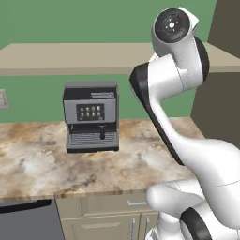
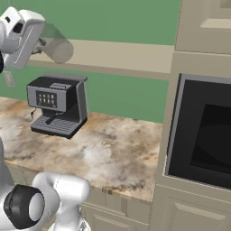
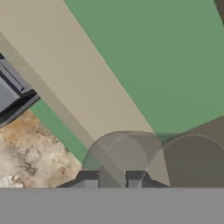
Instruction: There is a bowl on the dining counter. Grab a lemon wedge from the fridge and place it in the bowl. Then get the liquor bottle and glass cup from the cabinet and place them next to the bowl.
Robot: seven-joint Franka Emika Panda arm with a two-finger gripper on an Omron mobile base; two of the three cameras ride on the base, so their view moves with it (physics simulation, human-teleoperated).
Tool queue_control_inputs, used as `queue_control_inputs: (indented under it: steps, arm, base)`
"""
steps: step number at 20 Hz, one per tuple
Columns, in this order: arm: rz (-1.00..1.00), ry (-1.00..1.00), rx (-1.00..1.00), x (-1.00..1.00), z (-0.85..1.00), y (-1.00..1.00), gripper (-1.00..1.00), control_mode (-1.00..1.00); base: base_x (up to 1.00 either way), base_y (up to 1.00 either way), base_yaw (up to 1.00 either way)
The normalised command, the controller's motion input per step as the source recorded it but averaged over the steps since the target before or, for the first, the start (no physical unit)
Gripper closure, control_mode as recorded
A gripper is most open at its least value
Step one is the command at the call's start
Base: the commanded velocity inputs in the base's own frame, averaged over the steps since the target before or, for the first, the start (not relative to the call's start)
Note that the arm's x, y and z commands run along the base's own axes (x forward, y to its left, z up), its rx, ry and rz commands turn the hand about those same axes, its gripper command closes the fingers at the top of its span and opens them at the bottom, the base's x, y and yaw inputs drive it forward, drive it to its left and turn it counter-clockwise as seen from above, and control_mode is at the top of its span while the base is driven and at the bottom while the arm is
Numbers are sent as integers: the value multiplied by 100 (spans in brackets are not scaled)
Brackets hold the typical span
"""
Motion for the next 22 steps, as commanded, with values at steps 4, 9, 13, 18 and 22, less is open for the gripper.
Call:
queue_control_inputs:
  steps: [4, 9, 13, 18, 22]
  arm:
    - [-5, -21, 0, -100, 0, 0, 100, -100]
    - [-2, -8, 0, -31, 0, 0, 100, -100]
    - [0, 0, 0, 0, 0, 0, 100, -100]
    - [-4, -10, 0, -33, 0, 0, 100, -100]
    - [-9, -13, 0, -55, 0, 0, 100, -100]
  base:
    - [0, 0, 0]
    - [0, 0, 0]
    - [0, 0, 0]
    - [0, 0, 0]
    - [0, 0, 0]
